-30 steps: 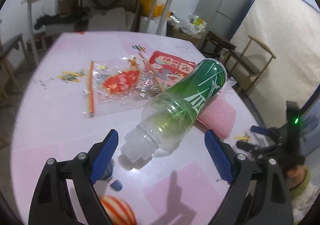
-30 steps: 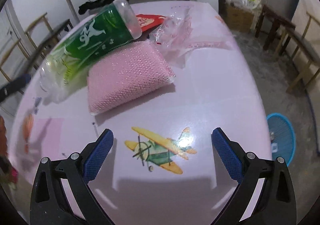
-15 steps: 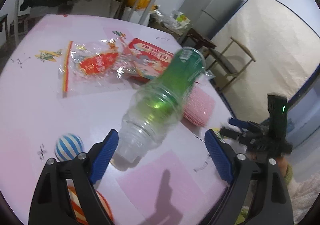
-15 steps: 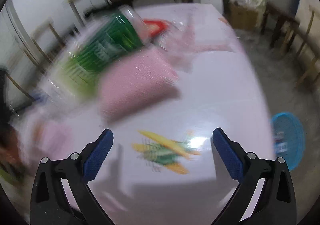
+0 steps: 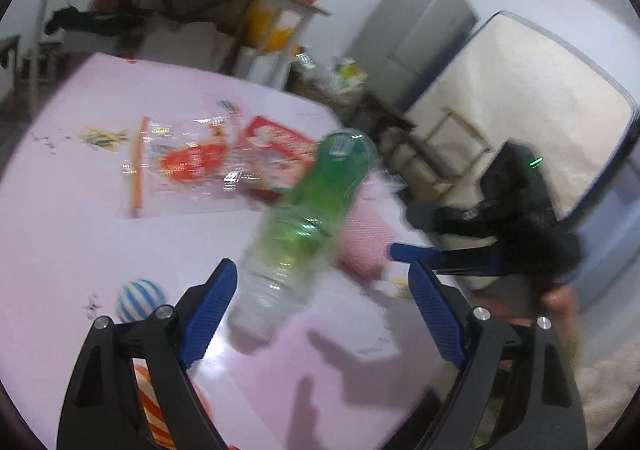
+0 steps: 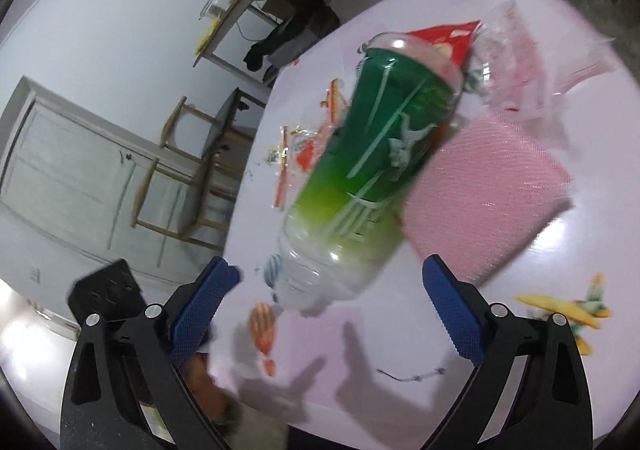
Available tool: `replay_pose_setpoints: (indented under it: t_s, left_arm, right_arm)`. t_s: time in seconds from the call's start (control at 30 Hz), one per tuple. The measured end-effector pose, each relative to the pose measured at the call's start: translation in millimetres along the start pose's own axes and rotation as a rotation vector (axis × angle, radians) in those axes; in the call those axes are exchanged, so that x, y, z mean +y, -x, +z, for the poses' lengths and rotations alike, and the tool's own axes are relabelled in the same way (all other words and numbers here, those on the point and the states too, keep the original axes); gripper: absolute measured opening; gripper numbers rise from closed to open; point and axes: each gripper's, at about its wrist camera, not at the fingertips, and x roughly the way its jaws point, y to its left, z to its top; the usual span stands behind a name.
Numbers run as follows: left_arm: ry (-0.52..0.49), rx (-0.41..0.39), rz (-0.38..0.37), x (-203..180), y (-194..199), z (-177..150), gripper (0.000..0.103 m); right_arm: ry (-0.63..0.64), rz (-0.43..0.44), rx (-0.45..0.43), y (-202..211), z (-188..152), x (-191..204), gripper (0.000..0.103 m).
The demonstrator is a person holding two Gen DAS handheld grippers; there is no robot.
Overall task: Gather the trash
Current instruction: 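Close the right gripper around the green plastic bottle's neck end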
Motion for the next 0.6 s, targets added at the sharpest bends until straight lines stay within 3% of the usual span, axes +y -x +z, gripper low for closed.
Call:
replay_pose_setpoints:
  t_s: [0.1,0.37,0.53,0.6]
  left_arm:
    - [-0.001,0.03,0.002,4,-12,-1,0.082]
    - [0.073,0.087,-0.156,15,-16,-9,0.076]
    - [0.071,0.099,-0.207,11,-13,-13,0.076]
    - [0.071,0.104,-0.215,9,-14,-13,0.076]
  right_arm:
    - [-0.066,-0.012,0.035,-16,6,1,0.092]
    - [-0.123,-0.075,0.082,-43,10,0,0.088]
    - [-0.143,-0.099,0.085,-50,8,-3,0.081]
    - [-0.147,-0.093,0.083,-50,7,-4,0.074]
